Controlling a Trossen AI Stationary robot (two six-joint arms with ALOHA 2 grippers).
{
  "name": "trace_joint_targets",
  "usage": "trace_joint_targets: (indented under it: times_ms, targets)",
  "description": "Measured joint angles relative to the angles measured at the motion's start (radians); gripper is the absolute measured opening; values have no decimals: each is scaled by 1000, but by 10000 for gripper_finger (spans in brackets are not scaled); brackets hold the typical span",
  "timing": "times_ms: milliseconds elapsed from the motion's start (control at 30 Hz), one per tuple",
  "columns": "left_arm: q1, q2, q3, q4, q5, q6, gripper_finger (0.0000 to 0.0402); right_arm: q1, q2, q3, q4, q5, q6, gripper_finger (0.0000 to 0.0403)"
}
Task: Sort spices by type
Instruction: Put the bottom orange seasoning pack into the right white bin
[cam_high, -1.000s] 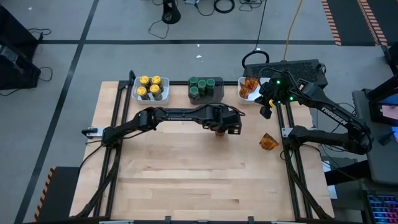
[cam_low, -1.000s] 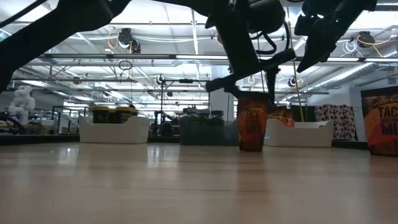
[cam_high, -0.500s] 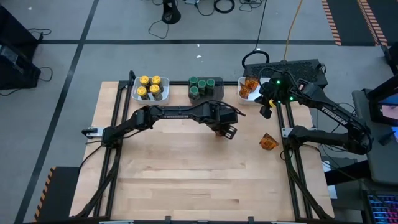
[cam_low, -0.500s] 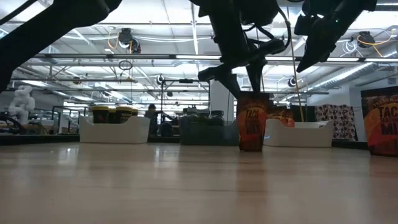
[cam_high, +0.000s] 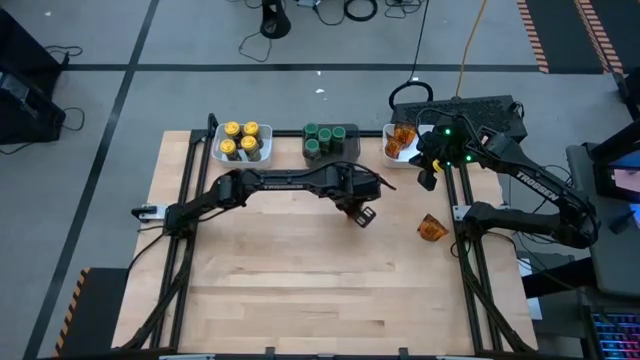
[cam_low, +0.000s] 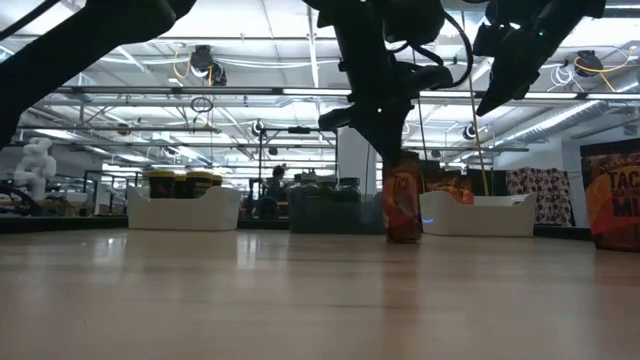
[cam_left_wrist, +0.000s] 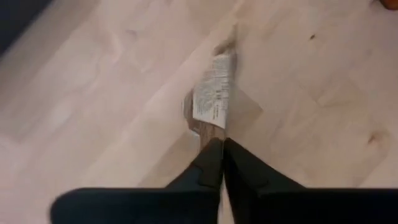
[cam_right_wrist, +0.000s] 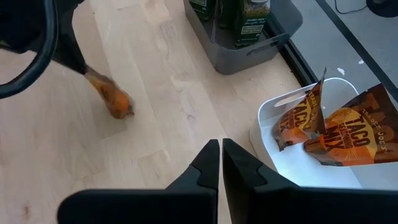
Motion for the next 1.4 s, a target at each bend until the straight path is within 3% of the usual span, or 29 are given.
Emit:
trace_joint_targets:
  times_ms: [200, 400, 633, 800, 933, 1133, 1233, 1400]
  targets:
    - [28, -1, 4, 53, -22, 127, 5, 0, 0, 0, -6, 0, 0, 0]
    - [83, -22, 4, 146, 71, 325, 3, 0, 0, 0, -28, 0, 9, 0]
    - [178, -43, 6, 267, 77, 585, 2, 0, 0, 0, -42, 9, 11, 0]
    - [256, -47, 6, 401, 107, 703, 1, 0, 0, 0, -51, 116, 10, 0]
    - [303, -48, 6, 484, 206, 733, 1, -12, 0, 0, -40, 225, 16, 0]
    - [321, -48, 6, 451, 262, 842, 1, -29, 0, 0, -14, 232, -53, 0]
    - [318, -69, 5, 405, 277, 910, 0, -27, 0, 2, -8, 158, -111, 0]
    - [296, -100, 7, 352, 282, 970, 0, -12, 0, 6, 58, -67, -183, 13]
